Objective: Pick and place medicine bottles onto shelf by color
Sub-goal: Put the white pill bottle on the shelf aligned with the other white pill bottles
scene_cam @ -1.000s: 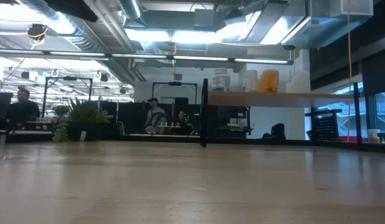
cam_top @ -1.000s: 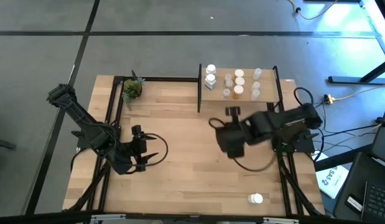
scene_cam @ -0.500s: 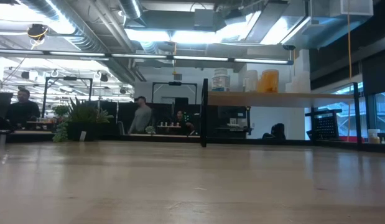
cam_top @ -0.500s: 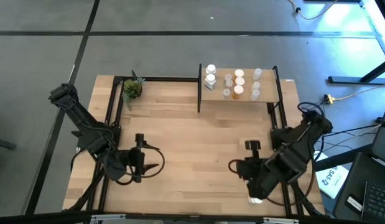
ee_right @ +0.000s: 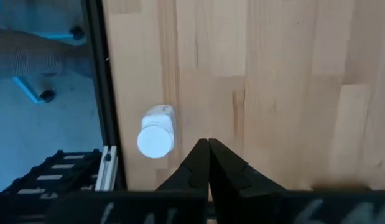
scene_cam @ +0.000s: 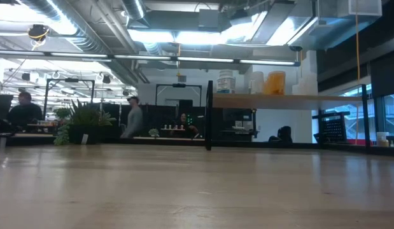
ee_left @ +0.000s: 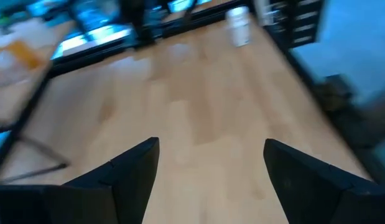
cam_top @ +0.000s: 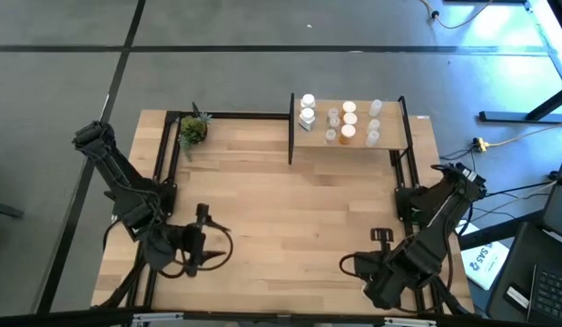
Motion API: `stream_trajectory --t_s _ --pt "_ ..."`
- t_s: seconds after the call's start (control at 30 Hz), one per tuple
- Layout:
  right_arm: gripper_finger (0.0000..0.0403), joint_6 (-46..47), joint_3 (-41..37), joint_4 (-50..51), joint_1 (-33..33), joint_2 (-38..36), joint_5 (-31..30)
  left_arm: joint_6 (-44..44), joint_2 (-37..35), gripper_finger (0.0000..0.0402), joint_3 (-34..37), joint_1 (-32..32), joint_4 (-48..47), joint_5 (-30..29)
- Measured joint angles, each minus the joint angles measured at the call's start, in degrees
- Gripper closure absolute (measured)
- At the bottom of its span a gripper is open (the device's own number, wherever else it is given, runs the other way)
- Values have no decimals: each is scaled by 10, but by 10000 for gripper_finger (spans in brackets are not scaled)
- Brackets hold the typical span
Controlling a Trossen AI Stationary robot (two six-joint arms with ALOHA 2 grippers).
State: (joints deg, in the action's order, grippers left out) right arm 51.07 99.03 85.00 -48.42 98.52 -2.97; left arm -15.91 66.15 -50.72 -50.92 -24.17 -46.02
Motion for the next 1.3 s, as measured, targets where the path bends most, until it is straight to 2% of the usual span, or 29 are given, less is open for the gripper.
stream_trajectory --t_s 0.13,0.23,0.4,0.83,1.13,1.3 --pt "399 13 -12 -10 0 0 5 53 0 118 0 -2 48 61" --pt "399 7 -20 -14 0 0 13 73 0 118 0 -1 80 77" --pt "380 -6 -20 -21 0 0 48 75 0 118 0 -1 86 77" --pt "283 -6 -20 -20 0 0 52 74 0 118 0 -1 87 78" --pt "232 -6 -20 -20 -2 0 56 74 0 118 0 -1 87 78" --pt "218 -8 -20 -20 -7 0 62 74 0 118 0 -1 87 78"
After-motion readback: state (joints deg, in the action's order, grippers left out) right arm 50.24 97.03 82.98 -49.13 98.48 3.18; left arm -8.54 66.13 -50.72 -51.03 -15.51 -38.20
